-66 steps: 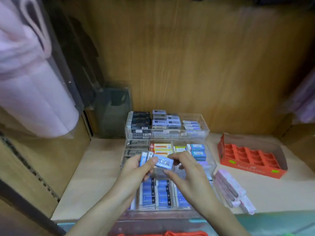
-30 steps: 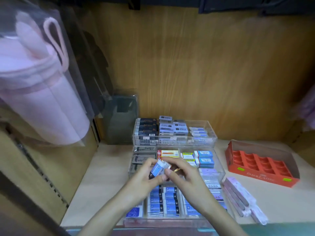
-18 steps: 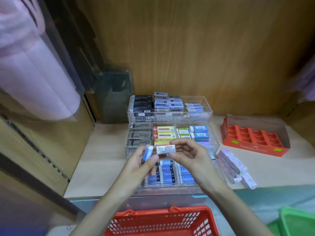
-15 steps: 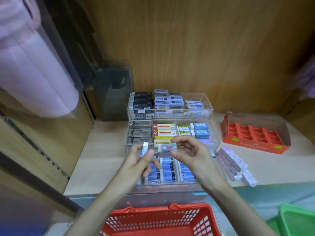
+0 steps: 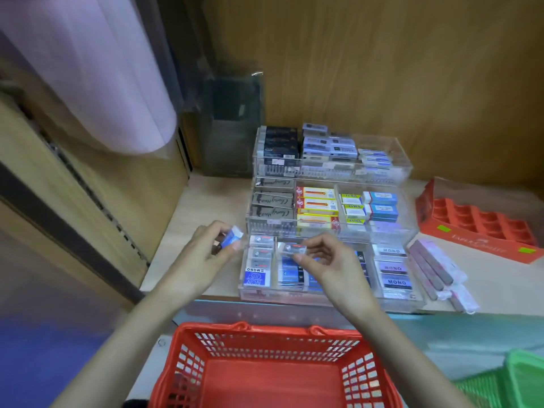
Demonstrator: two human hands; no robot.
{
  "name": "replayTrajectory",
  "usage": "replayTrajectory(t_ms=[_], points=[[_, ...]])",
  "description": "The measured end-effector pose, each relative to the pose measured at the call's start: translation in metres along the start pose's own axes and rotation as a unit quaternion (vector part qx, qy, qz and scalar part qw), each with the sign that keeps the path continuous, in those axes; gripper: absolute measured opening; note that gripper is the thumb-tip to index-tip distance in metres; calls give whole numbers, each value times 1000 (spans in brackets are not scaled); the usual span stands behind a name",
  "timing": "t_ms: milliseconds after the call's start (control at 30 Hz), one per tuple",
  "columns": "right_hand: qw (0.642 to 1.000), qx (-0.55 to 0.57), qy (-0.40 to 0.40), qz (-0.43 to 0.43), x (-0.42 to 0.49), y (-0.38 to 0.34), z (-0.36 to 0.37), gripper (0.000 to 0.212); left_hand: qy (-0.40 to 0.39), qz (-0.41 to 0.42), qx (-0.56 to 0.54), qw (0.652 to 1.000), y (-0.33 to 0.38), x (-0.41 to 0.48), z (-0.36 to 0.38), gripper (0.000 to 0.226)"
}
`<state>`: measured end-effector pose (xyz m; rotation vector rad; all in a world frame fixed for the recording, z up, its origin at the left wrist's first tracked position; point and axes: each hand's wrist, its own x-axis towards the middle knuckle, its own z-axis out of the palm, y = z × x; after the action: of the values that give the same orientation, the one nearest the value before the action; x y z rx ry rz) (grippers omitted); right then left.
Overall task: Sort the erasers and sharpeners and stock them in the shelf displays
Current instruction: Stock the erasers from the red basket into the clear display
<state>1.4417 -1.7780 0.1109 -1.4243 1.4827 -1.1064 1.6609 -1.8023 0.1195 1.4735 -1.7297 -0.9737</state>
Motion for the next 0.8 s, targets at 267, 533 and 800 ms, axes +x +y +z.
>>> replayTrajectory(t_ms=[267, 533, 800], points=[[981, -187, 27, -52, 22, 16, 59, 22, 13, -22, 22, 999, 0, -10, -7, 26], [944, -314, 47, -88, 31, 23, 60, 25, 29, -27, 13, 999, 7, -12, -7, 23], [978, -130, -93, -132, 0, -11, 30, 26, 11, 9, -5, 1000, 18, -16, 9, 32]])
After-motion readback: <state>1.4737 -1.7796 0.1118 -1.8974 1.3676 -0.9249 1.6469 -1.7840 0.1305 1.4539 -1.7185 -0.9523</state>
